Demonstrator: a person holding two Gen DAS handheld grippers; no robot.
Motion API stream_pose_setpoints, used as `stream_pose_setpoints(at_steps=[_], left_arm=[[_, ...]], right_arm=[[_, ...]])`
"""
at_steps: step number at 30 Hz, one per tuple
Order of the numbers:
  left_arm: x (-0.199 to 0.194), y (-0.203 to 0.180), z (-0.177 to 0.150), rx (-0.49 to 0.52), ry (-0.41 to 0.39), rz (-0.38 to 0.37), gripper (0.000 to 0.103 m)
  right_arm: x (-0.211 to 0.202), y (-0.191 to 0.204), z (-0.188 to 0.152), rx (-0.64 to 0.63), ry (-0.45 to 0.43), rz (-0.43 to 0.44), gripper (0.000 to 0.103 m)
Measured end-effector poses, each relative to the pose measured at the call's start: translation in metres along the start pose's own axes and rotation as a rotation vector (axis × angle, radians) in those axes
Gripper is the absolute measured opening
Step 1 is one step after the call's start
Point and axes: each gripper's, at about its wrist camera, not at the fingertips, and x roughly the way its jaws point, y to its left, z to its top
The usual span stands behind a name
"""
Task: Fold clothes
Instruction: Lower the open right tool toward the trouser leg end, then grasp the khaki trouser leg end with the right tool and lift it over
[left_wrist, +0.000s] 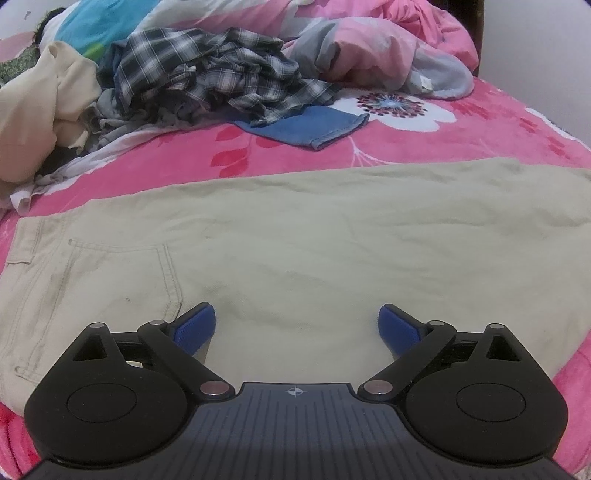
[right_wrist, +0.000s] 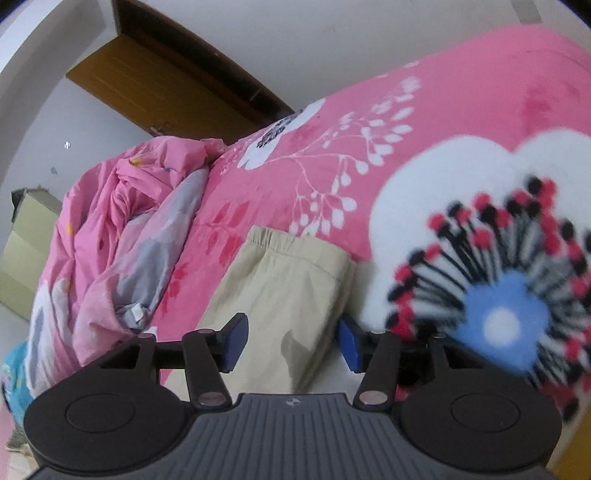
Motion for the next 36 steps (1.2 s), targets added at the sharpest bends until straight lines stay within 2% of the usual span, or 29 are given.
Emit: stream_pose_setpoints(at_steps=[3,4,6,8,10,13,22,29,36], left_arm=[[0.0,0.002,-0.001,-0.005,-0.003,-0.01,0.098],[0.0,0.002,-0.001,-0.006,-0.006,-0.013,0.098],[0.0,0.003,-0.002,-0.006,-0.011,-0.018,0.098],[0.0,0.004,-0.003,-0.004,-0.016,-0.022,0.098],[-0.001,0.005,-0.004,-0.004,-0.018,-0.027,0.098],[-0.002,0.008,-0.005,-0.009,-0.023,-0.038,0.098],[-0.009,0.022,-0.011,-0.035,-0.048,-0.086,0.098],[-0.032,0.051,-0.018,-0.095,-0.09,-0.112,0.097],[-0.06,0.101,-0.029,-0.197,-0.176,-0.068,0.097]], right_arm=[[0.011,0.002,0.002,-0.029,-0.035,0.015,0.054],[0.014,0.002,0.002,-0.035,-0.046,0.022,0.048],[0.017,0.0,0.002,-0.019,-0.061,0.031,0.029],[0.018,-0.007,0.003,0.064,-0.054,0.082,0.007],[0.014,-0.006,0.003,0.11,-0.063,0.136,0.005],[0.001,0.008,0.001,0.111,-0.09,0.222,0.004],[-0.034,0.107,-0.025,-0.057,-0.071,0.446,0.004],[-0.03,0.182,-0.082,-0.094,0.068,0.642,0.004],[-0.014,0.235,-0.157,-0.065,0.251,0.807,0.004]])
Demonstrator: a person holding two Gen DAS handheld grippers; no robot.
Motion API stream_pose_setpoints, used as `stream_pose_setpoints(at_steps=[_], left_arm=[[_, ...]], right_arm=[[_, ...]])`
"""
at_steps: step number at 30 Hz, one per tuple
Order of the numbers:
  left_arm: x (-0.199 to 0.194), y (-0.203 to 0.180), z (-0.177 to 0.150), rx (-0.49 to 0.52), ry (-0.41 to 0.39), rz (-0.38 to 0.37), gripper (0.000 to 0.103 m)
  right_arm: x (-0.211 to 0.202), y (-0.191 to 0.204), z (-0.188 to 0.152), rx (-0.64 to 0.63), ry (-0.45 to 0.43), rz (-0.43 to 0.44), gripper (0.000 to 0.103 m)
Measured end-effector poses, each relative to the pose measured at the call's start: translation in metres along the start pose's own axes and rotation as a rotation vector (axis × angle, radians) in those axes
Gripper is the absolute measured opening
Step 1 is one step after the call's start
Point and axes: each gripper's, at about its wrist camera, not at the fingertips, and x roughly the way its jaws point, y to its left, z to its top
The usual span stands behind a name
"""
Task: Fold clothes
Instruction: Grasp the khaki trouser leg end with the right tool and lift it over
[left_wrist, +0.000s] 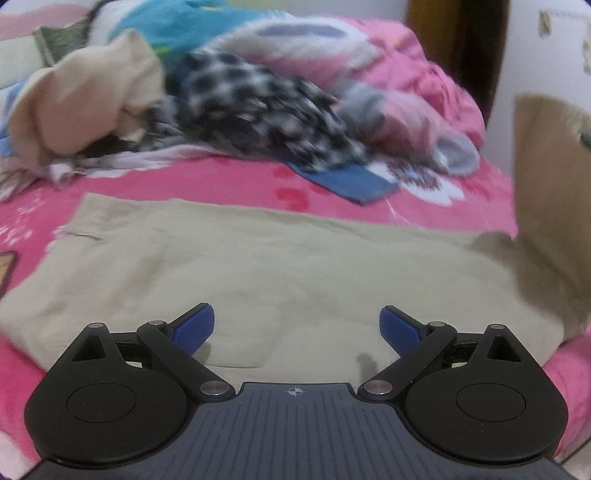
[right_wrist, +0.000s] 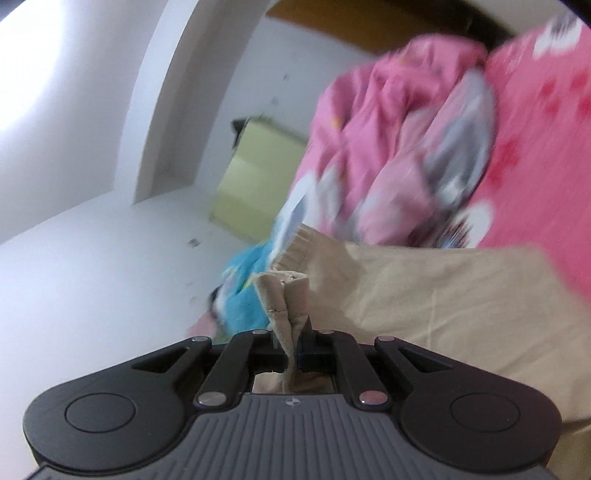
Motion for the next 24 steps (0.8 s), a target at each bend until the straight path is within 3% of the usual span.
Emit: stream_pose_setpoints(at_steps=[4,6,15,24], left_arm=[[0.006,0.032,-0.007,-0.046,0.044,0.031,0.097],[0.004,0.047,-0.012,-0.083,0.045,-0.022,0.096],[-0.039,0.085,-0.02,-0.161,-0.159,-0.085,0.097],[-0.051,0.137,-0.033,-0.265,-0.227,-0.104,0.097]], right_arm=[[0.035,0.003,-0.04,0.067,0.081,0.04,0.004],[0.049,0.002,-0.057,0.105,0.113,0.046,0.004],[0.098,0.022,-0.118,0.152,0.242,0.056,0.004],[0.161,0.062,-0.166,0.108,0.361,0.083,0.004]])
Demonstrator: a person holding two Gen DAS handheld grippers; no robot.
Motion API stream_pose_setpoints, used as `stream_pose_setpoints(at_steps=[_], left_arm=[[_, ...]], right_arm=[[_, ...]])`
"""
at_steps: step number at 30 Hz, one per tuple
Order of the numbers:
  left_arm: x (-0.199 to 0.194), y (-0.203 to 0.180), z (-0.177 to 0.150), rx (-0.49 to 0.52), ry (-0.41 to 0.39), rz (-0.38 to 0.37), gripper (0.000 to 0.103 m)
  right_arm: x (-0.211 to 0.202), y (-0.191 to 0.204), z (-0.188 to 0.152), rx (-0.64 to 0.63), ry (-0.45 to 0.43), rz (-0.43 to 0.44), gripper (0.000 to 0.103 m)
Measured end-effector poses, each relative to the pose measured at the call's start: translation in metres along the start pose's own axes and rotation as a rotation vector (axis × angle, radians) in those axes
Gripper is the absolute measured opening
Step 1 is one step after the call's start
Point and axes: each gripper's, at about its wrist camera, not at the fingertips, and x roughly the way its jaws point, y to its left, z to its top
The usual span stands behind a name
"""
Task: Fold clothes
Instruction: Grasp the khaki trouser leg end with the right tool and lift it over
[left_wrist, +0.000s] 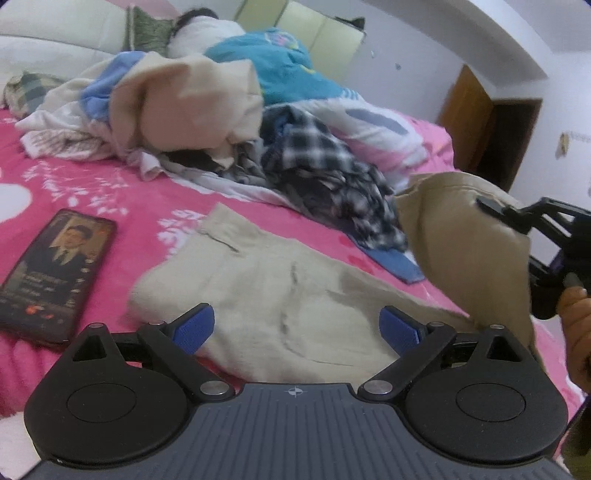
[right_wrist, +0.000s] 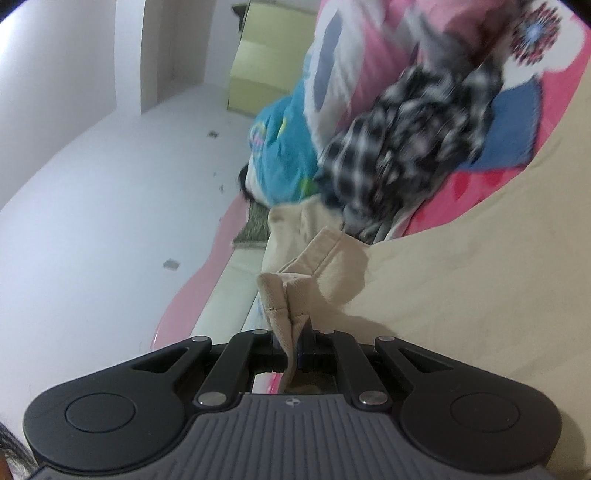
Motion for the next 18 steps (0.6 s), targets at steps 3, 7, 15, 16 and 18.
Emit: stream_pose_setpoints(at_steps=[3,7,15,16,18], left_arm=[[-0.005,0.015,-0.001,-0.031,-0.012,-0.006,0.097],[-0.009,0.035,-0.002,-0.072,-0.019,-0.008,0.096],[-0.012,0.066,-0.006,-0.13,-0.022,-0.007,0.095],[-0.012,0.069,-0.006,-0.137,-0.023,-0.008,0.095],[-0.012,0.075,-0.007,-0.152,-0.024,-0.01,0.095]], right_arm=[[0.026,0.009,-0.01,-0.02,0.044,0.002,0.004],[0.058,0.018,-0.027,-0.048,0.097,-0.015,0.004],[0.104,0.025,-0.066,-0.142,0.174,-0.104,0.004],[0.107,0.026,-0.071,-0.167,0.18,-0.123,0.004],[0.111,0.029,-0.079,-0.217,0.194,-0.156,0.004]])
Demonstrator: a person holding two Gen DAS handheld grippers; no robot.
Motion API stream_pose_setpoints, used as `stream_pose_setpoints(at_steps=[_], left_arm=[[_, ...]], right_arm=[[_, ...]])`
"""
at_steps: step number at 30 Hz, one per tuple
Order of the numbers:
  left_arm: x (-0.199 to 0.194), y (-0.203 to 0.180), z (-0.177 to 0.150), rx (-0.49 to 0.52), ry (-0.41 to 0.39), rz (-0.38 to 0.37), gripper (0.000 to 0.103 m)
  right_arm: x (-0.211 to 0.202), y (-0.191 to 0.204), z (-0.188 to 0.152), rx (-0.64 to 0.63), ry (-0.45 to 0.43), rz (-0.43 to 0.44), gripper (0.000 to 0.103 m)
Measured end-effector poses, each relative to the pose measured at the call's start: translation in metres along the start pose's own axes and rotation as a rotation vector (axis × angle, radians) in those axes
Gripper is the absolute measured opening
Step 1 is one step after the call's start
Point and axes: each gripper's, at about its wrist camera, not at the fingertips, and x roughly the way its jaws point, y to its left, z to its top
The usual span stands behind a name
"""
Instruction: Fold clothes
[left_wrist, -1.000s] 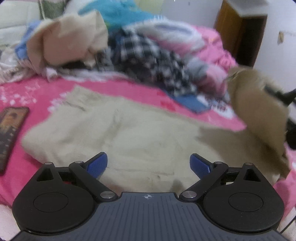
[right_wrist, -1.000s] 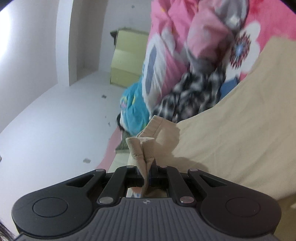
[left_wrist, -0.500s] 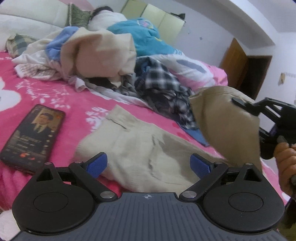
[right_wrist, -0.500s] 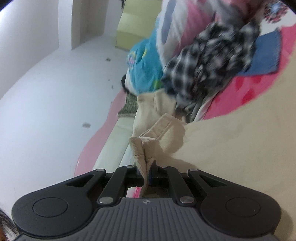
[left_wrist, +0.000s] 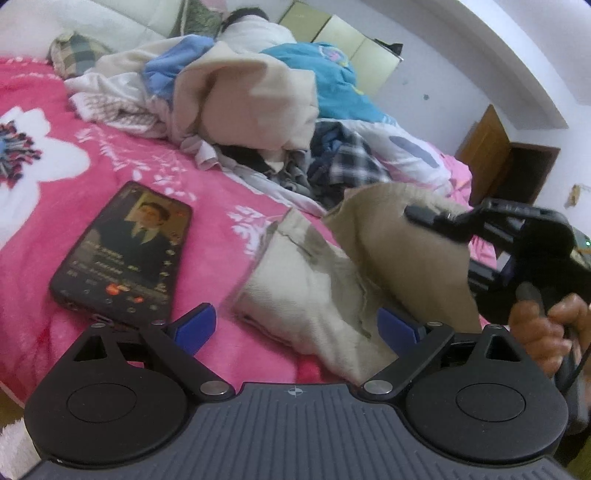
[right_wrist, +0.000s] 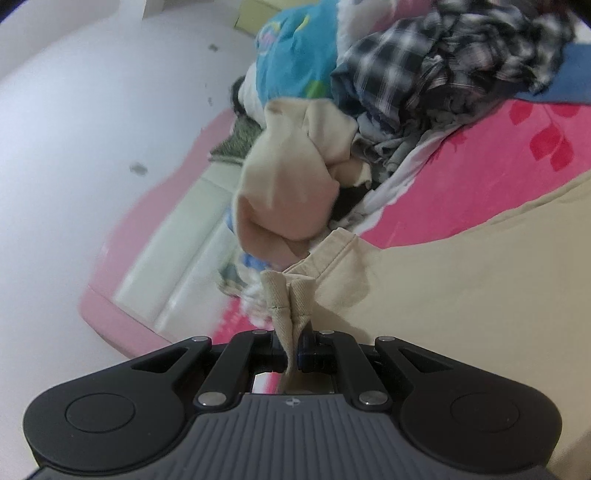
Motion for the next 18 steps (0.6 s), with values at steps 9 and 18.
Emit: stream_pose_setpoints(at_steps=[9,18], left_arm=[[0.0,0.016,-0.001,-0.051,-0.006,-0.027,0.094],[-0.004,0.022,-0.001,-0.077,-0.028,-0.042,0.093]], right_arm=[[-0.001,0.018,-0.001,-0.067,-0.111,-0.04,0.004],[0.04,0.035,-0.055,-0.45,0.206,-0.27,0.004]])
